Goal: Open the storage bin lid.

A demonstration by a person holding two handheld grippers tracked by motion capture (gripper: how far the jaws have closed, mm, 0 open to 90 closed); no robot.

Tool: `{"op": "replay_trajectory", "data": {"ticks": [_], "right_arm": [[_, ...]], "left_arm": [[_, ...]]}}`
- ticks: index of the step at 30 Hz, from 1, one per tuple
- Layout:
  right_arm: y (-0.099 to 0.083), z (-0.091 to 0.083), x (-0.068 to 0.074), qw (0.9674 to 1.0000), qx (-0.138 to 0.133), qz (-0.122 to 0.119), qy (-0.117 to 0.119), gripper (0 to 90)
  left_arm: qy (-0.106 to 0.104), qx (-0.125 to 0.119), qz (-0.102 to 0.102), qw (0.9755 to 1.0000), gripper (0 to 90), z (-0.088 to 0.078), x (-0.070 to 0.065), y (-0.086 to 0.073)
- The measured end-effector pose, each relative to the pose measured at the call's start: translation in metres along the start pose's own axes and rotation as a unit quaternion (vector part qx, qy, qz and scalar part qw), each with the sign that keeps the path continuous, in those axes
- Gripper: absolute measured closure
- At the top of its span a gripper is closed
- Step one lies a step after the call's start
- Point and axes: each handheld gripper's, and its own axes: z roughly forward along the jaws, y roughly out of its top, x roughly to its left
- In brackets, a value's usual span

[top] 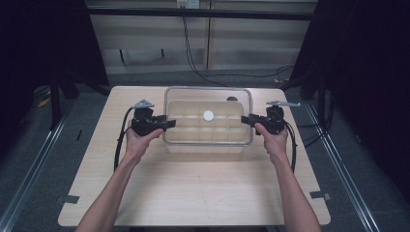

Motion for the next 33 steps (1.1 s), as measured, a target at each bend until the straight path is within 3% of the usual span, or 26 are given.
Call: {"op": "replay_trajectory", "data": {"ticks": [2,6,10,15,25,33], "right_arm": [[0.0,-0.001,0.002,1.0,-0.004,-0.002,0.002,55.3],[-0.001,-0.005,0.006,0.9999,-0.008,-0.006,0.003,57.5],[-0.003,-0.009,0.008,0.9999,-0.013,-0.008,0.006,58.9],[-0.005,-0.012,0.011,0.9998,-0.014,-0.013,-0.003,58.8],[-0.004,-0.018,0.02,0.9996,-0.022,-0.014,-0.01,61.9],[-0.007,-0.024,0.017,0.9996,-0.026,-0.009,0.009,65.4]], "left_arm": [[0.006,-0.001,0.002,1.0,48.9,-0.003,-0.001,-0.002],[-0.005,-0.006,-0.005,1.0,53.4,-0.006,0.001,-0.006],[-0.001,-0.008,0.004,1.0,54.3,-0.009,-0.001,-0.005],[-0.012,-0.014,-0.006,0.9998,57.9,-0.013,0.0,-0.009],[-0.015,-0.017,-0.001,0.9997,63.1,-0.022,-0.001,-0.009],[-0.016,-0.015,0.007,0.9997,65.4,-0.025,-0.005,-0.012]]}}
